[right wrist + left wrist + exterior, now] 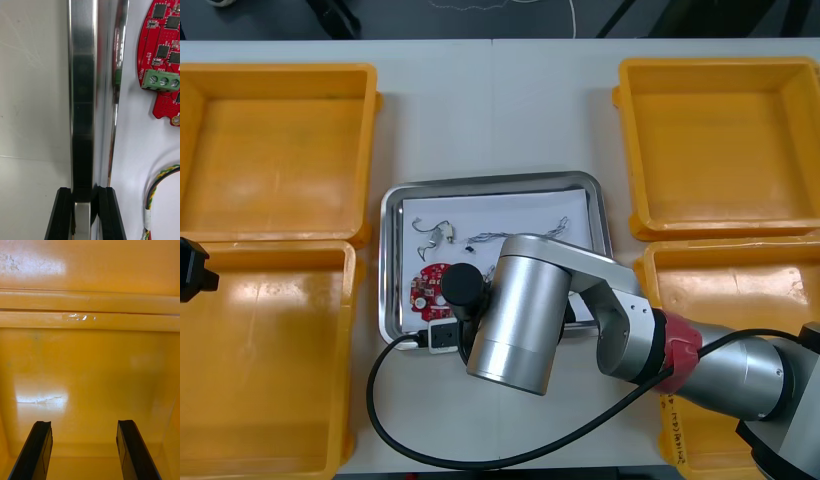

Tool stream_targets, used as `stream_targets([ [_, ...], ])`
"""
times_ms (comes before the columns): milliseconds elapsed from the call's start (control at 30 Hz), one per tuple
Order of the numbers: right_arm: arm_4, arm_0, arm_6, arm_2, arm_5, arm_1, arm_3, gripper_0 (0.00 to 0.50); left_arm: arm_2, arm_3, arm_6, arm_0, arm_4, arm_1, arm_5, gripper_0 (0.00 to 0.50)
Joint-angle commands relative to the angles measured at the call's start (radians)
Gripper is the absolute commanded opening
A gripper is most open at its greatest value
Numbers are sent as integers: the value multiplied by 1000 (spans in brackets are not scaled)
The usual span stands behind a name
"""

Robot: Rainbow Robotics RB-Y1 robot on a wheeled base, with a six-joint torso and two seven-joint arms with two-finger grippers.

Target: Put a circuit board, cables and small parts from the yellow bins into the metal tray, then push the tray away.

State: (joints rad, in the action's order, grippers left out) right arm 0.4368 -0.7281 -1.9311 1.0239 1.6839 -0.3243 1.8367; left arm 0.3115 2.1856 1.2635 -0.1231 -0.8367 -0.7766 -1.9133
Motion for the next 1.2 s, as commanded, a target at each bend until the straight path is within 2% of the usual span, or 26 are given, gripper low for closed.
stream_targets([
  [33, -12, -40, -12, -38, 13, 33, 6, 0, 31, 29, -4, 19, -4, -36, -7, 500],
  [433, -66, -70, -22, -73, 39, 50, 4, 0, 31, 29, -4, 19, -4, -36, -7, 500],
  [1200, -72, -155, -49, -111, 37, 79, -111, 0, 31, 29, -4, 19, -4, -36, -7, 500],
])
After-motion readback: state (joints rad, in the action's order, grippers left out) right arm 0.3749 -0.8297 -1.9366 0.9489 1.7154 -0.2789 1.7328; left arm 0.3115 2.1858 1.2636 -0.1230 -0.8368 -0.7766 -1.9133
